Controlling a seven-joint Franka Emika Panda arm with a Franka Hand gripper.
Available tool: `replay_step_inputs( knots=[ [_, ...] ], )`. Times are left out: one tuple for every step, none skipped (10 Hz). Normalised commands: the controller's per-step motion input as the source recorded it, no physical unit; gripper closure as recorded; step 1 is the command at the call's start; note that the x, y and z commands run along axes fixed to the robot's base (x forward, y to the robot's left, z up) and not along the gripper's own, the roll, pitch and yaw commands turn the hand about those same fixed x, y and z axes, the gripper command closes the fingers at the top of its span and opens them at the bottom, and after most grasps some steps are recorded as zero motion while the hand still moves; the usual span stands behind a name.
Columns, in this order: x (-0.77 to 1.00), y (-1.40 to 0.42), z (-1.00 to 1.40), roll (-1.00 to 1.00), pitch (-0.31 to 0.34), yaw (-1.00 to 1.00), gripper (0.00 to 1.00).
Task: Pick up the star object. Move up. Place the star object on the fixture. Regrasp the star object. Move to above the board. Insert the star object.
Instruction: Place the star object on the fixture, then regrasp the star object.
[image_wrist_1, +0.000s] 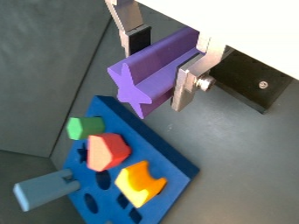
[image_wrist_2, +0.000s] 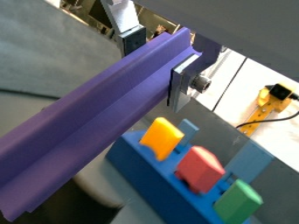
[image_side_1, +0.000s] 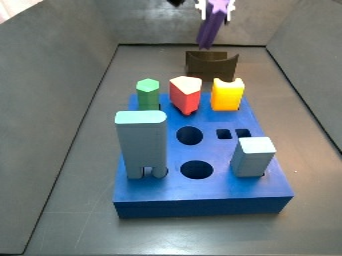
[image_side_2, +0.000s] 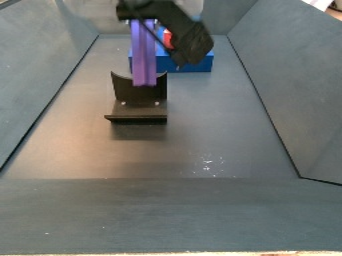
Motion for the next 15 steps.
replay_step_inputs(
  knots=[
    [0.14, 0.09, -1.0, -0.11, 0.013, -0.08, 1.0],
    [0.13, 0.08, -1.0, -0.11, -0.009, -0.08, 1.0],
    [0.12, 0.06, -0.86, -0.1, -0.031, -0.08, 1.0],
    [0.11, 0.05, -0.77, -0.1, -0.041, -0.07, 1.0],
    [0.08, 0.03, -0.54, -0.09, -0.062, -0.05, 1.0],
    [0.07, 0.02, -0.45, -0.09, -0.068, -0.05, 1.0],
    [0.06, 0.02, -0.28, -0.07, -0.072, -0.03, 1.0],
    [0.06, 0.02, -0.19, -0.06, -0.076, -0.02, 1.0],
    [0.0, 0.0, 0.0, 0.0, 0.0, 0.0, 0.0],
    [0.0, 0.0, 1.0, -0.01, -0.027, 0.01, 0.0],
    [0.0, 0.0, 1.0, 0.0, -0.025, 0.01, 0.0],
    [-0.01, 0.01, 1.0, 0.01, -0.017, 0.02, 0.0],
    [-0.02, 0.0, 1.0, 0.02, 0.01, 0.03, 0.0],
    [-0.02, 0.01, 1.0, 0.02, 0.025, 0.03, 0.0],
    [-0.03, 0.01, 1.0, 0.02, 0.056, 0.03, 0.0]
  ],
)
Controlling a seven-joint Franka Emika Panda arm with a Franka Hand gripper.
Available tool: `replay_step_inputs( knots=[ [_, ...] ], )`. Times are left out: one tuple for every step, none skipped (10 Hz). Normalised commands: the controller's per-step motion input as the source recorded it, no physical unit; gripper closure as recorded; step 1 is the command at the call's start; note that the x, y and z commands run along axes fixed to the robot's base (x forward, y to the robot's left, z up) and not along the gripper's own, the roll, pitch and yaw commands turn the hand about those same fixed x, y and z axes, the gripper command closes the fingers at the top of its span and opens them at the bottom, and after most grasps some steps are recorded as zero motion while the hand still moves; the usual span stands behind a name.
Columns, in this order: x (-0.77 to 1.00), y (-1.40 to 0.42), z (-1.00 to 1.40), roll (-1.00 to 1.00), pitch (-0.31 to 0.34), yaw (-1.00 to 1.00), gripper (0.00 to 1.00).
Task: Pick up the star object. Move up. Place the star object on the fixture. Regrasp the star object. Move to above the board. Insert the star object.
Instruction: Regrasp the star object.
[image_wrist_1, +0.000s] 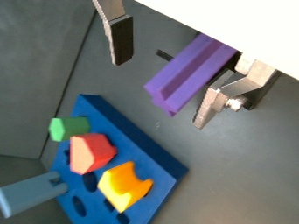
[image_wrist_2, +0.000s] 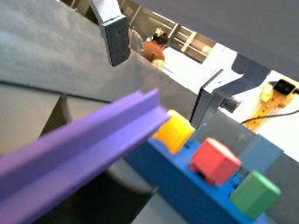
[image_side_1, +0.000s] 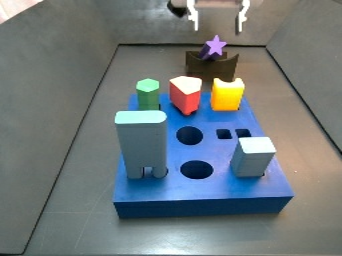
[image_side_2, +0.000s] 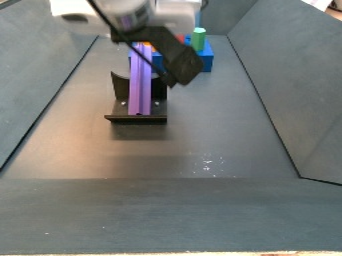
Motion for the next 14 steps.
replay_step_inputs(
  knots=[
    [-0.02, 0.01, 0.85, 0.03, 0.07, 0.02, 0.0],
    [-0.02, 0.01, 0.64, 0.03, 0.088, 0.0, 0.0],
    [-0.02, 0.01, 0.53, 0.03, 0.093, -0.01, 0.0],
    [-0.02, 0.01, 0.33, 0.03, 0.095, -0.02, 0.0],
    [0.15, -0.83, 0.93, 1.0, 0.058, 0.02, 0.0],
    [0.14, -0.79, 0.74, 1.0, 0.056, 0.02, 0.0],
    [0.07, -0.66, 0.59, 1.0, 0.054, 0.01, 0.0],
    [0.02, -0.48, 0.42, 1.0, 0.05, 0.01, 0.0],
    [-0.01, -0.3, 0.22, 1.0, 0.046, 0.01, 0.0],
    [-0.02, -0.13, 0.04, 1.0, 0.043, 0.01, 0.0],
    [-0.01, -0.02, 0.02, 1.0, 0.042, 0.01, 0.0],
    [-0.01, -0.01, 0.02, 1.0, 0.041, 0.01, 0.0],
    [-0.01, -0.02, 0.01, 1.0, 0.038, 0.01, 0.0],
    [-0.02, -0.02, 0.01, 1.0, 0.035, 0.01, 0.0]
  ],
)
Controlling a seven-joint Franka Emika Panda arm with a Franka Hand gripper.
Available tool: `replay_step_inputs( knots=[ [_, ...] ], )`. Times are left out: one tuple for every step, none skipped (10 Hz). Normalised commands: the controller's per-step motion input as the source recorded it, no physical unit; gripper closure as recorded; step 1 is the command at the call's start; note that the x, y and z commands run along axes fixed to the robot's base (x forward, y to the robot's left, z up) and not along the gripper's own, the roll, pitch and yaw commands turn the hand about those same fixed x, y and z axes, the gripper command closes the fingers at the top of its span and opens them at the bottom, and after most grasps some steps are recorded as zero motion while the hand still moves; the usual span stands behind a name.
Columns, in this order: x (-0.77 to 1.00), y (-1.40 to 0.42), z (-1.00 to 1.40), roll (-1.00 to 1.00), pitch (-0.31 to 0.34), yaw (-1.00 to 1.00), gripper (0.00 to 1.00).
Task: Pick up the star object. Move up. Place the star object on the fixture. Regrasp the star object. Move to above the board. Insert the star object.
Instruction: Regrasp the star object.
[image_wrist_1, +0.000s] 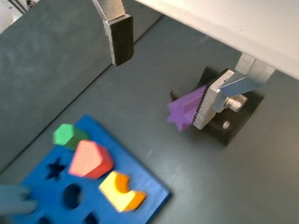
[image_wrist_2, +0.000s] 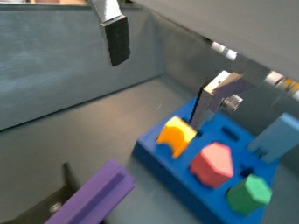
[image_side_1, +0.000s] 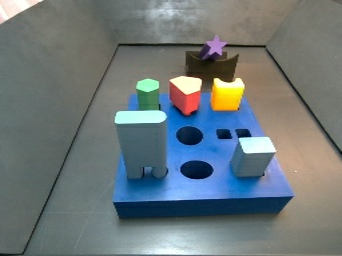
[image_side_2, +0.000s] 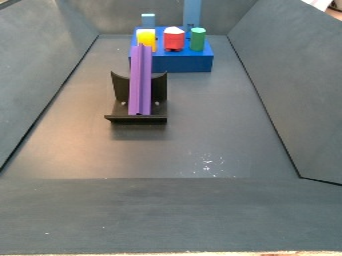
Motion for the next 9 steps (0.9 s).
replay_step_inputs(
  knots=[
    [-0.01, -0.02, 0.02, 1.0, 0.031, 0.01, 0.0],
    [-0.01, -0.02, 0.01, 1.0, 0.029, 0.02, 0.0],
    [0.0, -0.02, 0.0, 1.0, 0.027, 0.02, 0.0],
    [0.01, -0.02, 0.01, 1.0, 0.024, 0.02, 0.0],
    [0.01, -0.01, 0.01, 1.0, 0.025, 0.02, 0.0],
    [0.01, -0.02, 0.01, 1.0, 0.03, 0.02, 0.0],
    [0.01, -0.02, 0.01, 1.0, 0.037, 0.02, 0.0],
    [0.01, -0.02, 0.01, 1.0, 0.043, 0.03, 0.0],
    [0.03, -0.02, 0.0, 1.0, 0.054, 0.03, 0.0]
  ],
)
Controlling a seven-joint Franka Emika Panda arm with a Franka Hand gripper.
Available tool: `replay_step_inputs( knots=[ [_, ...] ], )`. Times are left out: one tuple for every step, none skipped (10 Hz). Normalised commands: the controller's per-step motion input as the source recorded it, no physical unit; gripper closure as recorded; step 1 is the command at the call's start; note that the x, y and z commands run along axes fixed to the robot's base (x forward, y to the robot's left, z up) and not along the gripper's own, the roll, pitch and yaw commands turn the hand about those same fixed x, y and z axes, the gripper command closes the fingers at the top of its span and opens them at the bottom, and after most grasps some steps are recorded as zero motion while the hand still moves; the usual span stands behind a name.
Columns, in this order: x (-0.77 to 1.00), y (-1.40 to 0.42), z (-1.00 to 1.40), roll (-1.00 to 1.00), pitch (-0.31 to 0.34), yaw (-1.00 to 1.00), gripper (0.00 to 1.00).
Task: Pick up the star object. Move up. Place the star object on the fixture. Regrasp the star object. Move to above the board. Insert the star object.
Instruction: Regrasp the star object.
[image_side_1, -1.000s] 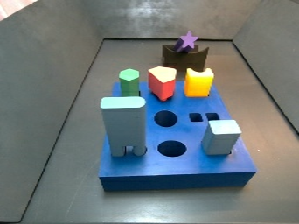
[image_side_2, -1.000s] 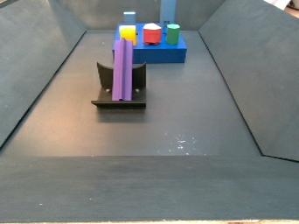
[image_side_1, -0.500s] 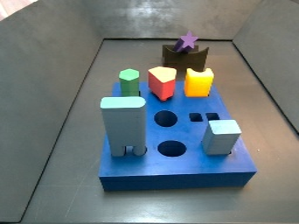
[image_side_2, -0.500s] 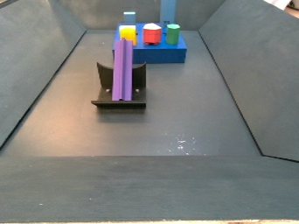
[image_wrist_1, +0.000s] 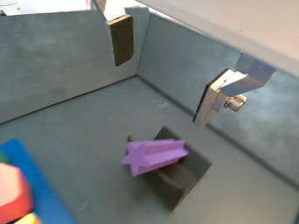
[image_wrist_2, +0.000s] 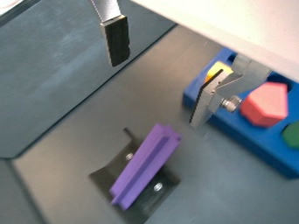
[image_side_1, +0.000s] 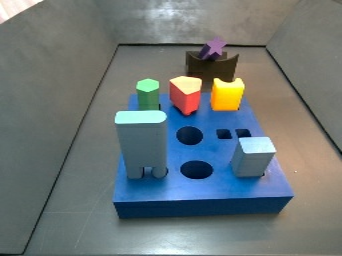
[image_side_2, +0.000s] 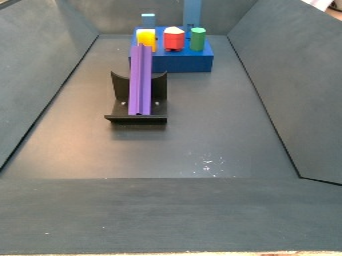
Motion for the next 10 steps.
replay_step_inputs(
  knots=[
    [0.04, -0.02, 0.0, 1.0, 0.065, 0.03, 0.0],
    [0.06, -0.03, 0.0, 1.0, 0.083, 0.04, 0.0],
    [0.07, -0.03, 0.0, 1.0, 0.092, 0.04, 0.0],
    [0.09, -0.03, 0.0, 1.0, 0.126, 0.06, 0.0],
    [0.1, -0.04, 0.0, 1.0, 0.141, 0.07, 0.0],
    [0.1, -0.04, -0.01, 1.0, 0.171, 0.09, 0.0],
    [0.1, -0.04, 0.0, 1.0, 0.193, 0.12, 0.0],
    [0.1, -0.04, 0.0, 1.0, 0.218, 0.15, 0.0],
    [0.1, -0.05, -0.01, 0.91, 0.228, 0.21, 0.0],
    [0.1, -0.05, -0.01, 0.73, 0.201, 0.23, 0.0]
  ],
)
